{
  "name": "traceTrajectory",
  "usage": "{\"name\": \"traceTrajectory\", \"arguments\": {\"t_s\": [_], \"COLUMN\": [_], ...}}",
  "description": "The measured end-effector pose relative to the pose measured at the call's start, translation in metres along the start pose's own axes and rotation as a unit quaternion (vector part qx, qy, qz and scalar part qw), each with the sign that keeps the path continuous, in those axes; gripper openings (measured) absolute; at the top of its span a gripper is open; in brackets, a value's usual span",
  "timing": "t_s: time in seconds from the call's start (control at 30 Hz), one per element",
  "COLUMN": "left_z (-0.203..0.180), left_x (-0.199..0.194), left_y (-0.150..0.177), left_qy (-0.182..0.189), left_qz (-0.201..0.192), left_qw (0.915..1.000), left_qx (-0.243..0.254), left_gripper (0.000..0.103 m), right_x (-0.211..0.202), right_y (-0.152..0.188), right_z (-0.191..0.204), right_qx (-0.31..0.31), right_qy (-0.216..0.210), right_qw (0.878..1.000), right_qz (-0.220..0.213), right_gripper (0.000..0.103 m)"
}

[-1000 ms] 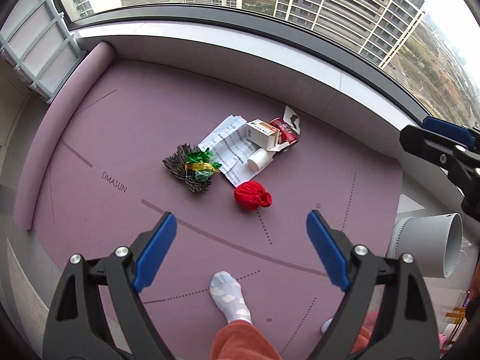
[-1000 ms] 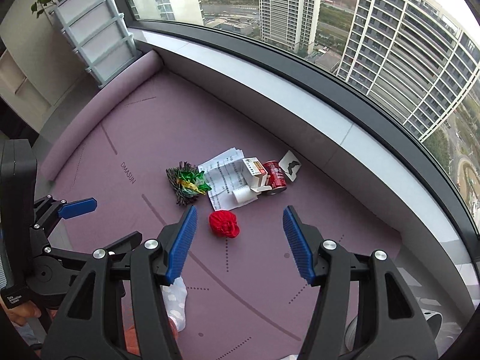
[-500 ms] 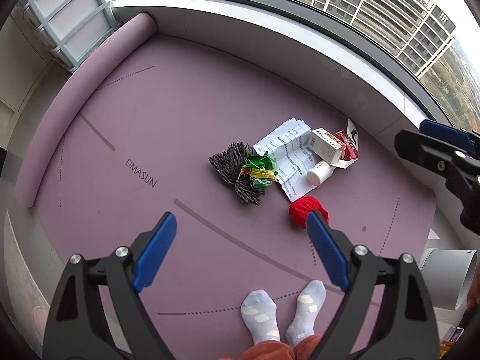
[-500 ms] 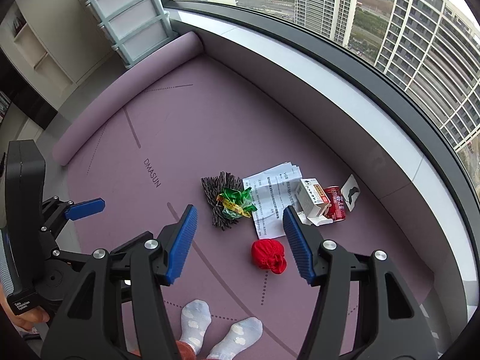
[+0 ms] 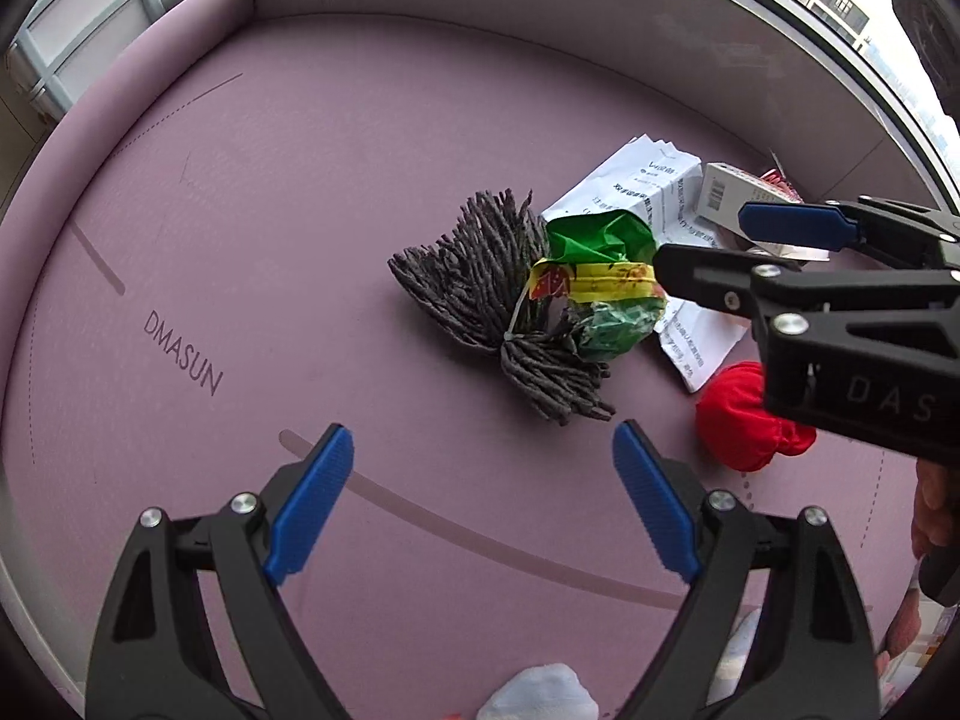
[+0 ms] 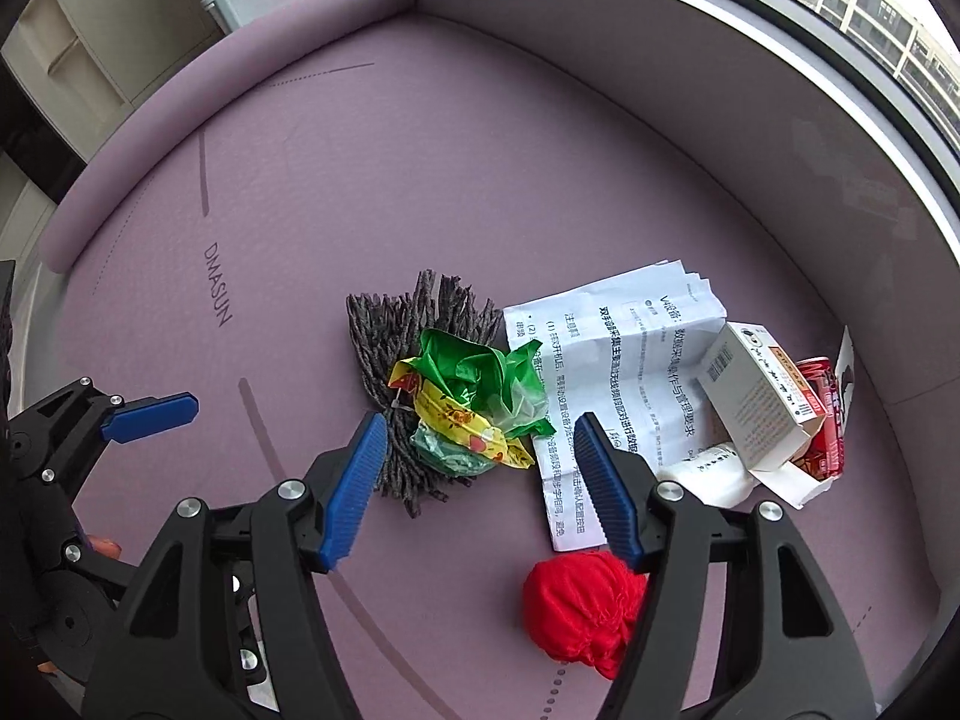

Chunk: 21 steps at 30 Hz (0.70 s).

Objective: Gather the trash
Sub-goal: 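Return to the mat and grasp the green snack wrapper with the right gripper, then grasp the grey mop head with the left gripper while the right holds the wrapper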

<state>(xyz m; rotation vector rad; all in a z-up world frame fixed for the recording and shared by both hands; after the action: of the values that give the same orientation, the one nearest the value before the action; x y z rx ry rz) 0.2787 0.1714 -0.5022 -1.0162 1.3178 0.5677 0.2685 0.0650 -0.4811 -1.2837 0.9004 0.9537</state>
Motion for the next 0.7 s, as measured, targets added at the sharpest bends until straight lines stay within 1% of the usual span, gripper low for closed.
{"name": "traceTrajectory", "arguments": {"t_s": [0.03,0.1,0.17,0.2,0.23,0.27,0.33,0.57,0.7], "left_z": [0.002,0.007,0.011,0.013,0.014,0.015,0.014,0.005,-0.007], "left_x": [0.007,0.017,0.023,0.025,0.027,0.028,0.03,0.028,0.037], "left_y": [0.002,0.006,0.009,0.01,0.01,0.01,0.009,-0.009,-0.02], "left_qy": [0.0,0.001,0.004,0.005,0.005,0.006,0.009,0.02,0.023], "left_qz": [0.0,0.0,0.003,0.004,0.004,0.005,0.006,-0.006,-0.01], "left_qw": [1.0,1.0,1.0,1.0,1.0,1.0,0.9999,0.9998,0.9997], "left_qx": [0.001,-0.001,-0.005,-0.006,-0.006,-0.006,-0.006,-0.008,-0.007], "left_gripper": [0.088,0.088,0.088,0.088,0.088,0.088,0.088,0.088,0.088], "right_x": [0.012,0.035,0.048,0.053,0.056,0.058,0.056,0.028,0.013], "right_y": [0.003,0.006,0.006,0.006,0.006,0.006,0.004,-0.007,-0.013], "right_z": [0.0,0.002,0.004,0.006,0.006,0.008,0.009,0.006,-0.003], "right_qx": [0.002,0.0,0.0,0.003,0.004,0.005,0.006,0.004,0.001], "right_qy": [-0.002,0.001,0.0,-0.004,-0.004,-0.007,-0.01,-0.014,-0.009], "right_qw": [1.0,1.0,1.0,1.0,1.0,1.0,1.0,1.0,1.0], "right_qz": [0.003,0.012,0.013,0.015,0.017,0.019,0.018,0.005,-0.005], "right_gripper": [0.069,0.069,0.069,0.067,0.052,0.052,0.042,0.041,0.04]}}
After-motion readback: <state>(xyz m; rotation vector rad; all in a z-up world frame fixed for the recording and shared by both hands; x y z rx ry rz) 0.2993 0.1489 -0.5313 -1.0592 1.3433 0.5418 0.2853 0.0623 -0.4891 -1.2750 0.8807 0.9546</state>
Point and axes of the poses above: each gripper's, at about its wrist camera, not at the fingertips, and x roughly the way its jaws point, z to its left, y to its underside, the point moved 9 cm from there along x, roughly the way its jaws point, and after that the axes turned 1 degree about z, right-handed, at the moved point
